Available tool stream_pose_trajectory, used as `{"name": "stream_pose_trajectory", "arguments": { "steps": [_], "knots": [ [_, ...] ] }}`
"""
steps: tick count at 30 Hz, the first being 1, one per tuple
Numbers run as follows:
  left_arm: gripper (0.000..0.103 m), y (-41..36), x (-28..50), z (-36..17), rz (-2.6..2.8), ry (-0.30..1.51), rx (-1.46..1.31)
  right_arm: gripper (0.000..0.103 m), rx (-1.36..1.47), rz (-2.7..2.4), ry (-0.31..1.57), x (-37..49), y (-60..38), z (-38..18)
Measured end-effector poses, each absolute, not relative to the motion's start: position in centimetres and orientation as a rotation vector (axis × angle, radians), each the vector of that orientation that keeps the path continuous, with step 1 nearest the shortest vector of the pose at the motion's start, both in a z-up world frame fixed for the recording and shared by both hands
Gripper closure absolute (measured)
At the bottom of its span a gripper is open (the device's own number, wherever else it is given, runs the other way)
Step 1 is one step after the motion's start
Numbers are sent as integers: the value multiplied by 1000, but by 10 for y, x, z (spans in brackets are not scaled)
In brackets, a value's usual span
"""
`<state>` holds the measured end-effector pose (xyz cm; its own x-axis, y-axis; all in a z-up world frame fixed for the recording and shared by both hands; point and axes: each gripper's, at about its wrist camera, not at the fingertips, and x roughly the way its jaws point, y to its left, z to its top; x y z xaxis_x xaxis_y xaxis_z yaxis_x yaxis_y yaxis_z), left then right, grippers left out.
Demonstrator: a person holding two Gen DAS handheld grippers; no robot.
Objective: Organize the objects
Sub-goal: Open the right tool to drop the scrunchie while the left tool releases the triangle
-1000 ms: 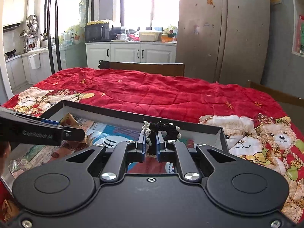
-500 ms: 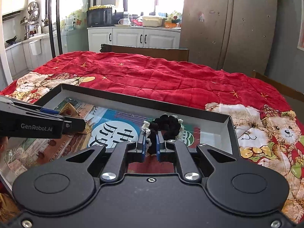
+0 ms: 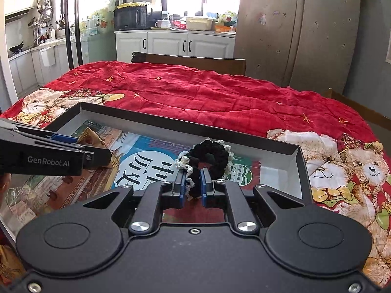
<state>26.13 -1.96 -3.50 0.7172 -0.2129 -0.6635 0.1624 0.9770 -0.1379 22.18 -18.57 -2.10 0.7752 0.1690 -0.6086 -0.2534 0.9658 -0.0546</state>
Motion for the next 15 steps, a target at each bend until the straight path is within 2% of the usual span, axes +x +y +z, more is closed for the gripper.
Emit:
{"name": "stream_pose_trajectory", "arguments": {
  "steps": [4,7,8,12,15],
  "knots": [
    [43,-19,261,-34,-203,740,-73,84,-124,231,647,222,-187,-22],
    [42,-19,261,-34,-201,739,-73,66,-111,228,652,223,-189,-22],
    [40,-19,261,-34,-203,739,-74,64,-105,230,653,222,-189,-21],
    [36,-19,259,-33,-203,727,-73,62,-89,228,649,222,-192,-21],
    [28,-19,256,-30,-200,704,-76,59,-87,219,634,219,-193,-19]
  ]
}}
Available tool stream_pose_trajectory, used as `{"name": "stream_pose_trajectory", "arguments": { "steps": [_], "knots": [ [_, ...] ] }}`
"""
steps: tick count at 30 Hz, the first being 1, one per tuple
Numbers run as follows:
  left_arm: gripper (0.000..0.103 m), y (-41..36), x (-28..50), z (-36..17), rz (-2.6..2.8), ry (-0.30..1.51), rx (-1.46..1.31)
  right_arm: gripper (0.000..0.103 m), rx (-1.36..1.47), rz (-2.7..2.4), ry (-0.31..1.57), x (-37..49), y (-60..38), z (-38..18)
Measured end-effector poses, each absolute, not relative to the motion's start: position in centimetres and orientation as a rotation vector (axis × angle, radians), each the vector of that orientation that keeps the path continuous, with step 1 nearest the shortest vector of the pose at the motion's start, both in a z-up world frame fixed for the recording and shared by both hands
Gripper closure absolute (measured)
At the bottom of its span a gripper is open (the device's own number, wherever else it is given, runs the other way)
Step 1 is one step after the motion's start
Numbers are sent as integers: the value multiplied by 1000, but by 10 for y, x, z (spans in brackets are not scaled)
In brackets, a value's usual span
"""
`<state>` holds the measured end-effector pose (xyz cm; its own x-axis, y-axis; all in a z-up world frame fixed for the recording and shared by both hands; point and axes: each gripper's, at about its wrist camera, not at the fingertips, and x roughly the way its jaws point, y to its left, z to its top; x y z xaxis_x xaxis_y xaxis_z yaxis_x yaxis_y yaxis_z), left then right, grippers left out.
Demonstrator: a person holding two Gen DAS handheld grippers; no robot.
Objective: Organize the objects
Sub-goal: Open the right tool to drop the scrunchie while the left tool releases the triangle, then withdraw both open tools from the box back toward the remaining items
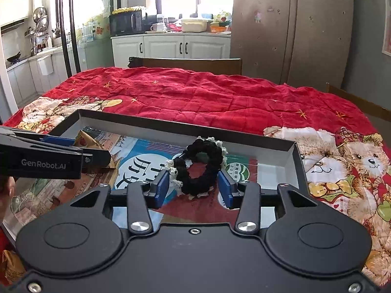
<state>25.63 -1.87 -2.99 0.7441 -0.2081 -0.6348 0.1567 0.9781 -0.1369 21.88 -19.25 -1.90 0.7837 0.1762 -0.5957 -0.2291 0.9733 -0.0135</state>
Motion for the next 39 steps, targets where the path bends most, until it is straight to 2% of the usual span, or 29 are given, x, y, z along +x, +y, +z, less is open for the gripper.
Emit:
{"name": "stream_pose_trajectory", "arguments": {
  "steps": [3,9,39],
  "knots": [
    [21,-18,253,-27,-196,679,-77,55,-105,204,605,214,-191,-17],
    [17,-18,246,-20,-185,650,-70,53,-143,171,560,205,-188,-12],
    [8,-22,189,14,-219,550,-14,47,-117,180,494,140,-207,35]
  ]
}}
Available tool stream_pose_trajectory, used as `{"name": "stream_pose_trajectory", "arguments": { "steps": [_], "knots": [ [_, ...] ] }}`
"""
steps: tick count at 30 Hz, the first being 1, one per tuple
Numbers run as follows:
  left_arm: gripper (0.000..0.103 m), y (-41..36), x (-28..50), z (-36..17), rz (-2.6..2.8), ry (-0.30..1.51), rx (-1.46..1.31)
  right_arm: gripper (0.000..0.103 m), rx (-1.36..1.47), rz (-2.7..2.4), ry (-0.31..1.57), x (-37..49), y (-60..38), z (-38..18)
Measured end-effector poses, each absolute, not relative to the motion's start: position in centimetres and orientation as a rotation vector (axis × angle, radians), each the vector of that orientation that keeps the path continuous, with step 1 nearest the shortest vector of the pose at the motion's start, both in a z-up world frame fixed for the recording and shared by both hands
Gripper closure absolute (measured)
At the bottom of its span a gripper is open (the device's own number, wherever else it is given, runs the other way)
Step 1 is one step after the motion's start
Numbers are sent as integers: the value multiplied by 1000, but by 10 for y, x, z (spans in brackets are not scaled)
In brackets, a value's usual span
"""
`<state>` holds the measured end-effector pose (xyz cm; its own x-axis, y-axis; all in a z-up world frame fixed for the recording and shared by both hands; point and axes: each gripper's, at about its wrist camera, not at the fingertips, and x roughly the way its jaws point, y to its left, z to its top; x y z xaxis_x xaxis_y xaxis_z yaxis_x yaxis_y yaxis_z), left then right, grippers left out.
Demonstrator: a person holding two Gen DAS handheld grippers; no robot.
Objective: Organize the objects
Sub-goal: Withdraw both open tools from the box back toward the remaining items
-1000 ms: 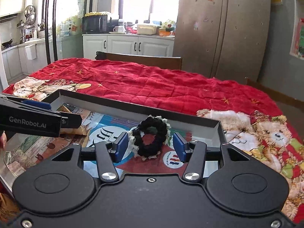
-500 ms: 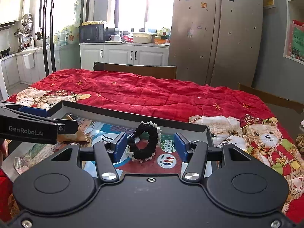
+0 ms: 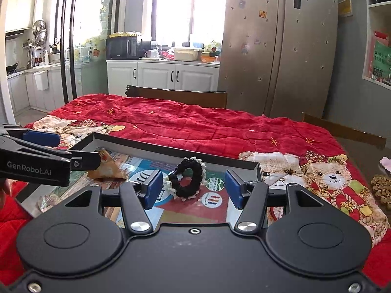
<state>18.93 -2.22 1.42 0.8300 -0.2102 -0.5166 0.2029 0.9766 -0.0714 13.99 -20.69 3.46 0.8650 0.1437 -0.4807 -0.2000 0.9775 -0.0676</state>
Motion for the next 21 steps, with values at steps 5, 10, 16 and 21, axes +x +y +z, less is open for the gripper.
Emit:
{"name": "stream_pose_trajectory", "arguments": {
  "steps": [5,10,16,21],
  "knots": [
    [5,-26,175,18,-229,532,11,45,-132,187,485,124,-209,41],
    [4,-28,162,21,-229,522,28,43,-143,198,486,106,-212,46],
    [2,-29,143,24,-235,505,64,40,-162,201,487,87,-215,48],
    [1,-30,129,24,-250,504,84,39,-168,199,491,74,-219,48]
  ]
}}
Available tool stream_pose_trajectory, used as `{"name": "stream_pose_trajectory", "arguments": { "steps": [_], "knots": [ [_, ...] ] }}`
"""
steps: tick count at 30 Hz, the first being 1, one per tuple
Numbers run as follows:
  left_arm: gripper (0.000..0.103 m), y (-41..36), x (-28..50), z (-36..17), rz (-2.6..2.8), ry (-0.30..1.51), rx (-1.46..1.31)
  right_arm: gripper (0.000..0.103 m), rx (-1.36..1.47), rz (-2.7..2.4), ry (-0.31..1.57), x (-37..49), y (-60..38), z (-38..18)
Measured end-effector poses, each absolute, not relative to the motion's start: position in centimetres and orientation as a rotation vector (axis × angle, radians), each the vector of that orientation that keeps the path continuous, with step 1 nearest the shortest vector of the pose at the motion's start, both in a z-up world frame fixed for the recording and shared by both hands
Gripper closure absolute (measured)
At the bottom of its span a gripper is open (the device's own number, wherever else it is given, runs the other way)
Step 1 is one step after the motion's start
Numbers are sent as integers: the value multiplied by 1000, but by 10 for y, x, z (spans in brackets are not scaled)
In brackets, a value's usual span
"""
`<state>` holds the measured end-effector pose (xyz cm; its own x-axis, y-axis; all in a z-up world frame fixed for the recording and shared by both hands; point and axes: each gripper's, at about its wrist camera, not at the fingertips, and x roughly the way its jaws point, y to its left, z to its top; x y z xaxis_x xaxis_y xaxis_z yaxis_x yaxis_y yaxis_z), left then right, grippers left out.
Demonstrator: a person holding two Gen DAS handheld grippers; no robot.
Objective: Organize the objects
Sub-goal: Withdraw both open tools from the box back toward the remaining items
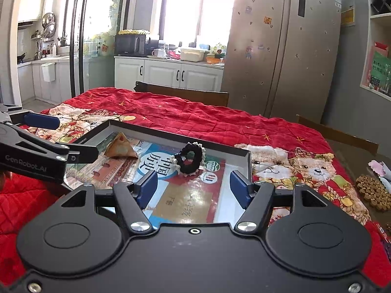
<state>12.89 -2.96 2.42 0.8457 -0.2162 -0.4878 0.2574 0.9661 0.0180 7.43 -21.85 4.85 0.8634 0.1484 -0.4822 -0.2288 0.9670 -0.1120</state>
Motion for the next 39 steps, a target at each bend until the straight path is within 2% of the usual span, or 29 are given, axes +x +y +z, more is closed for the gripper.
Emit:
{"name": "stream_pose_trajectory", "arguments": {
  "steps": [16,31,39],
  "knots": [
    [1,-34,81,23,-319,513,159,39,-187,207,508,35,-235,47],
    [1,-47,34,4,-492,565,222,40,-169,224,572,-12,-252,22],
    [1,-58,21,-10,-598,616,238,46,-129,239,619,-26,-254,4]
  ]
}}
